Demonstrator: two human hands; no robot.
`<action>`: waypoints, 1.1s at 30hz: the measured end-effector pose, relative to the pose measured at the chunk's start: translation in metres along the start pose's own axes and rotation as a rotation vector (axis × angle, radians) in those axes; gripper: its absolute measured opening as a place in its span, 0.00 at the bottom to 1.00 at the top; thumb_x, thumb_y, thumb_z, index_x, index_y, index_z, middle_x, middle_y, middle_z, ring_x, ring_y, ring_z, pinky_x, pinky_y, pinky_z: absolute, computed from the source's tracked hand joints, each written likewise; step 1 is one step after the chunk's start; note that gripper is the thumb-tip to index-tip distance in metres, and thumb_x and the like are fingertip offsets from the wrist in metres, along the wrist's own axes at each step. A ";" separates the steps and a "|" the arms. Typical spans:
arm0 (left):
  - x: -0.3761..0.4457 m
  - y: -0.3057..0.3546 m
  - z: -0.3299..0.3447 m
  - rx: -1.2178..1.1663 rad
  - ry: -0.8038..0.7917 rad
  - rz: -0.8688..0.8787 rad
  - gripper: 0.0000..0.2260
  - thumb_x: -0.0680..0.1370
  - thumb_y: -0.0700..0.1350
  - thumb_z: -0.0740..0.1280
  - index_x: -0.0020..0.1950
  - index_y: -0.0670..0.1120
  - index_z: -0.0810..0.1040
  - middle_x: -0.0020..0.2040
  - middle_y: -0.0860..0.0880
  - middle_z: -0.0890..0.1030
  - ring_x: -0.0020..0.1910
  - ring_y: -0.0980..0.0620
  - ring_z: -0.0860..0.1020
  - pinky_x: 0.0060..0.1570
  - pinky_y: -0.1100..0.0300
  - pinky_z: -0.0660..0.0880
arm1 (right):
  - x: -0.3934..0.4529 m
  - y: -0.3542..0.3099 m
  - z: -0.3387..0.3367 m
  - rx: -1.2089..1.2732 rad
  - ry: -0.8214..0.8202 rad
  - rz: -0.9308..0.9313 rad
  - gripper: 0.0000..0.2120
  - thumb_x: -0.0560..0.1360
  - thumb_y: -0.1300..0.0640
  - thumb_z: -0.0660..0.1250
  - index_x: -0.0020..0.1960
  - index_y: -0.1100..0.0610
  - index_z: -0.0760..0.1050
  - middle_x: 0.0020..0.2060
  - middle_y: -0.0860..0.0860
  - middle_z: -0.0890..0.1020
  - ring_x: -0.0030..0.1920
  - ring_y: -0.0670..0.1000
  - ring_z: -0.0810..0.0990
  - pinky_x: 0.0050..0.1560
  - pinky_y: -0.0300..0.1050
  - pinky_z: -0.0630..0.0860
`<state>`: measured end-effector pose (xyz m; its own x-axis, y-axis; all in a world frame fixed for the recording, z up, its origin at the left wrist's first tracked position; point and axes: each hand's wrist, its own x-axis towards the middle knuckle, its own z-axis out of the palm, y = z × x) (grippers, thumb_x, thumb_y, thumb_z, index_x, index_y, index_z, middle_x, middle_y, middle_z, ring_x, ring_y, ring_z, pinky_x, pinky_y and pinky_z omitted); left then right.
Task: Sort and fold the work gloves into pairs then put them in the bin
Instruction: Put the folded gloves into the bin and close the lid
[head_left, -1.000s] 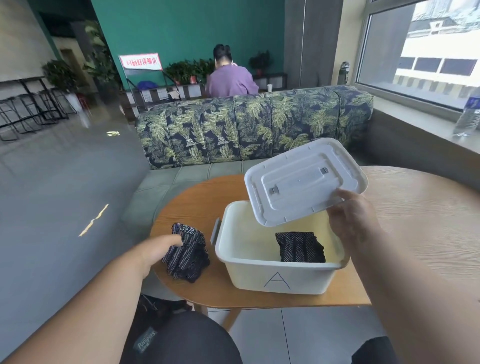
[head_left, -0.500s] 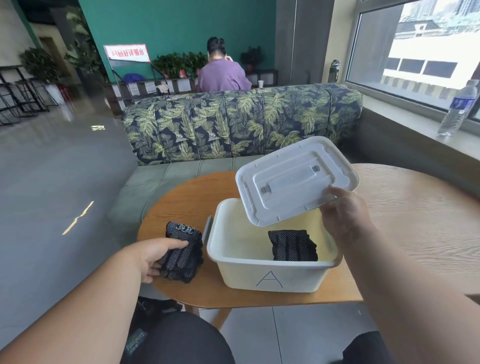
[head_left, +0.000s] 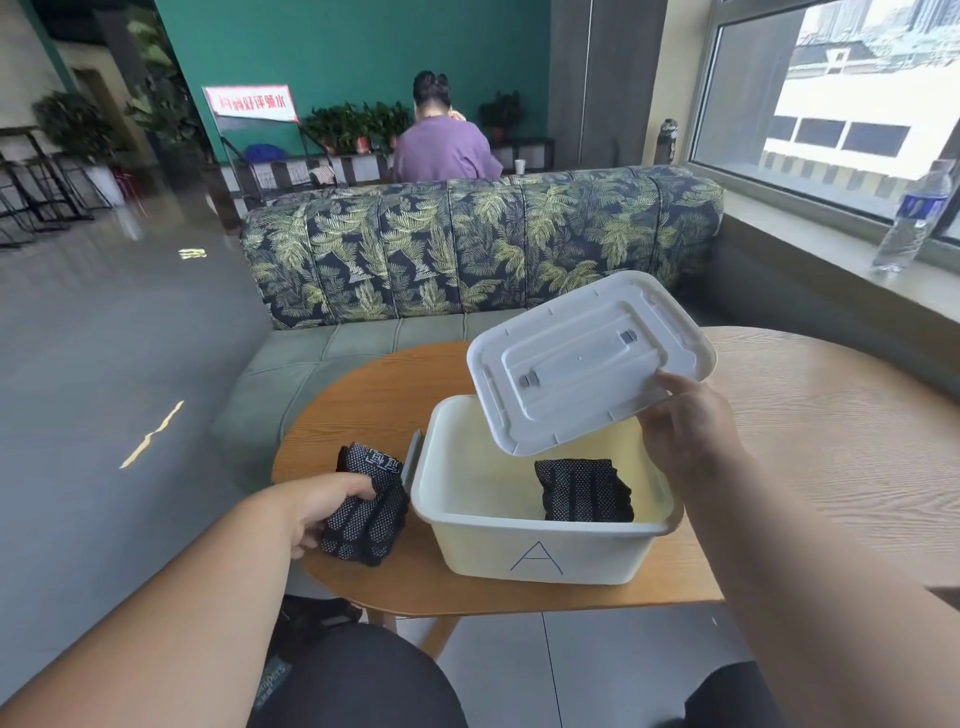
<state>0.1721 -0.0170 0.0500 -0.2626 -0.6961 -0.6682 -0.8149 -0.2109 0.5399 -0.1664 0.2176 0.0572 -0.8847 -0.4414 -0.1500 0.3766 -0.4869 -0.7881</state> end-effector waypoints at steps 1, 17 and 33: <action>0.000 -0.001 0.003 -0.028 0.004 0.015 0.27 0.74 0.57 0.73 0.66 0.46 0.69 0.63 0.43 0.73 0.63 0.41 0.72 0.67 0.48 0.67 | -0.004 -0.002 0.000 -0.016 0.003 0.008 0.24 0.79 0.67 0.66 0.74 0.69 0.69 0.56 0.60 0.79 0.48 0.54 0.83 0.49 0.44 0.82; -0.009 -0.024 0.022 -0.411 0.059 0.281 0.12 0.78 0.48 0.66 0.58 0.47 0.82 0.56 0.44 0.85 0.58 0.45 0.79 0.62 0.49 0.70 | -0.014 -0.010 0.013 0.131 0.078 0.095 0.23 0.79 0.69 0.66 0.74 0.63 0.70 0.61 0.60 0.85 0.51 0.54 0.88 0.41 0.44 0.84; -0.092 0.072 0.040 -0.399 -0.202 0.486 0.14 0.79 0.47 0.61 0.59 0.44 0.81 0.54 0.42 0.86 0.52 0.44 0.81 0.57 0.50 0.75 | -0.023 -0.008 0.015 0.152 0.074 0.105 0.24 0.80 0.68 0.65 0.74 0.67 0.67 0.58 0.61 0.84 0.50 0.57 0.87 0.42 0.46 0.84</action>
<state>0.1173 0.0595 0.1298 -0.6758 -0.6419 -0.3624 -0.3355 -0.1700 0.9266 -0.1449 0.2205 0.0759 -0.8541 -0.4421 -0.2740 0.4998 -0.5517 -0.6677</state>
